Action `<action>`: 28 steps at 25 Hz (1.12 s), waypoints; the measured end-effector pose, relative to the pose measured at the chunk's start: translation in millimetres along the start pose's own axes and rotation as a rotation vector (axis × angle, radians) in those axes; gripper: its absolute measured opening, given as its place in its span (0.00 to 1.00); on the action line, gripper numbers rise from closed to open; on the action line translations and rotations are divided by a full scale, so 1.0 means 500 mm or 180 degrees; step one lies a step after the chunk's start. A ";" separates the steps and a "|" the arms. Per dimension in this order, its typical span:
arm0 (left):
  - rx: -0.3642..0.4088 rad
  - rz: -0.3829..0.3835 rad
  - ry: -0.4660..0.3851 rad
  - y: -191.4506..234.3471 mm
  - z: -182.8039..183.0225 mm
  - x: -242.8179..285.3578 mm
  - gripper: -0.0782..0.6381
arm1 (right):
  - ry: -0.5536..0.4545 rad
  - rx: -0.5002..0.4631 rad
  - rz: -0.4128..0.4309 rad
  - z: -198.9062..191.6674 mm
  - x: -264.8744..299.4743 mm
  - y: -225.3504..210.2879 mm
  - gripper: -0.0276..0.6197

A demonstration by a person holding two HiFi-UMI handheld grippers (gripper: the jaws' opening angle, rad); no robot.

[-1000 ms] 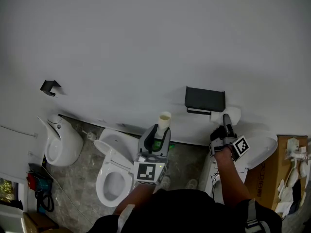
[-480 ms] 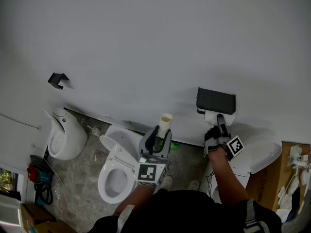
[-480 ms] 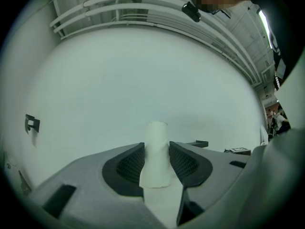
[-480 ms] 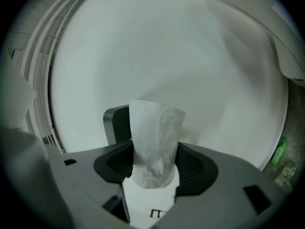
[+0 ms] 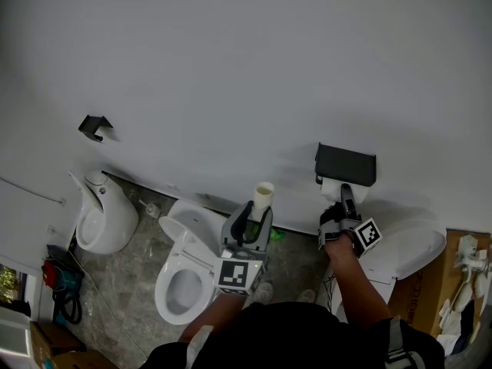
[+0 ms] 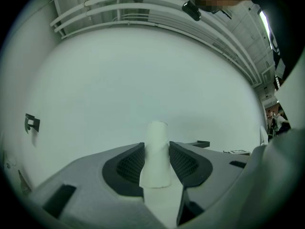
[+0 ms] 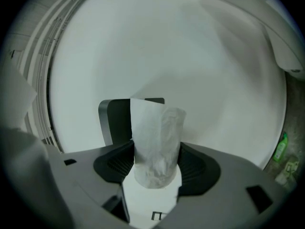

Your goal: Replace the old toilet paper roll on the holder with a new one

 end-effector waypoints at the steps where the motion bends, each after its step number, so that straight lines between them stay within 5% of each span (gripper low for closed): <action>1: 0.0004 -0.0004 -0.0006 0.000 0.001 0.001 0.33 | 0.0004 -0.0020 -0.0005 0.000 -0.002 0.000 0.45; 16: -0.0089 -0.0178 0.0085 -0.025 -0.016 0.028 0.33 | 0.0196 -0.0555 -0.0007 0.019 -0.080 0.009 0.53; 20: -0.0090 -0.0274 0.0060 -0.036 -0.022 0.043 0.33 | 0.0264 -0.1128 0.0087 0.024 -0.106 0.056 0.53; 25: -0.0056 -0.0388 0.0083 -0.053 -0.025 0.061 0.33 | 0.0437 -0.2254 0.0195 0.036 -0.134 0.116 0.53; 28: -0.0052 -0.0473 0.0091 -0.062 -0.023 0.071 0.33 | 0.0520 -0.2731 0.0226 0.039 -0.140 0.161 0.39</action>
Point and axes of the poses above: the fingertips, and each gripper's own axes: x forward along the fingers, y to its left, z out of its top, the point moved 8 cm from there along -x, backward along the fingers, and after that the axes turned 3 degrees about -z, right-handed, at the moved point
